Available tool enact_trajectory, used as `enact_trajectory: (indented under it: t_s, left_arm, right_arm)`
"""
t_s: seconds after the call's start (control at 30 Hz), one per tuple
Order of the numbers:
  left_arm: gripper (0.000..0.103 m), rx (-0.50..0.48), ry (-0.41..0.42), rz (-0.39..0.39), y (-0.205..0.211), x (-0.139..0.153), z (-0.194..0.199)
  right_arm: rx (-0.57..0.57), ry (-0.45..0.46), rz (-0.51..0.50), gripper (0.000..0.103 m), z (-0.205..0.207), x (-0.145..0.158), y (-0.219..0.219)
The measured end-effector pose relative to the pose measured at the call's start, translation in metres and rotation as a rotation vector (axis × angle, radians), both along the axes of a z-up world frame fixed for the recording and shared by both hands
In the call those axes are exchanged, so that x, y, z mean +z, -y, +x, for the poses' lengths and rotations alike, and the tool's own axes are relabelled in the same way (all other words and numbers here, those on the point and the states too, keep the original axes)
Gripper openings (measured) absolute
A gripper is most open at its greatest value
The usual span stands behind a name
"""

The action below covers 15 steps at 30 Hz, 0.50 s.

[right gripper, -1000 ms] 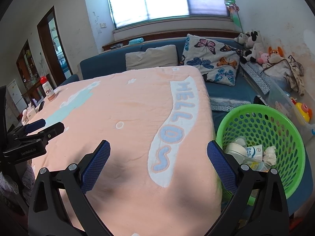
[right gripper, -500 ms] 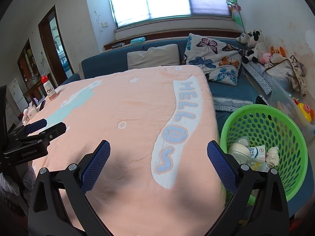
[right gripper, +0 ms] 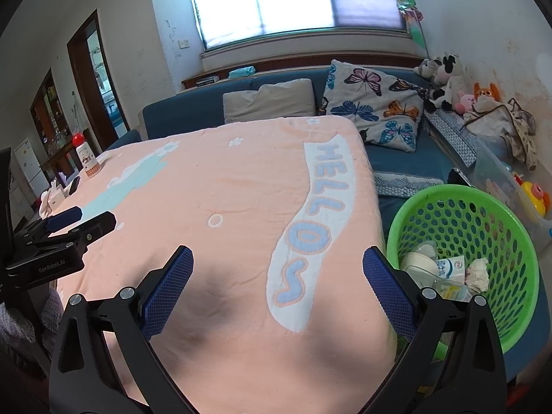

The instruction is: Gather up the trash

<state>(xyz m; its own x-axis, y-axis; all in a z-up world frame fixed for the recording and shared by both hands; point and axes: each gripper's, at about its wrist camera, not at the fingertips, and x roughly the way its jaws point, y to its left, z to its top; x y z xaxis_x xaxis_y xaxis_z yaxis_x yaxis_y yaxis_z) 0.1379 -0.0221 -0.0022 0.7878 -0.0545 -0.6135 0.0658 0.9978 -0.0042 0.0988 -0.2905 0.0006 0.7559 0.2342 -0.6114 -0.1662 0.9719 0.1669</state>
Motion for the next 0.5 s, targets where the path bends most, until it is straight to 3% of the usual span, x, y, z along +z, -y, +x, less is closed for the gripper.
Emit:
enact_trajectory:
  t_s: [0.5]
  left_arm:
    - [0.096,-0.02,-0.007,0.008,0.0076,0.0016,0.0009]
  right_arm:
    - [-0.019,0.002,0.002,0.098,-0.0043,0.002,0.003]
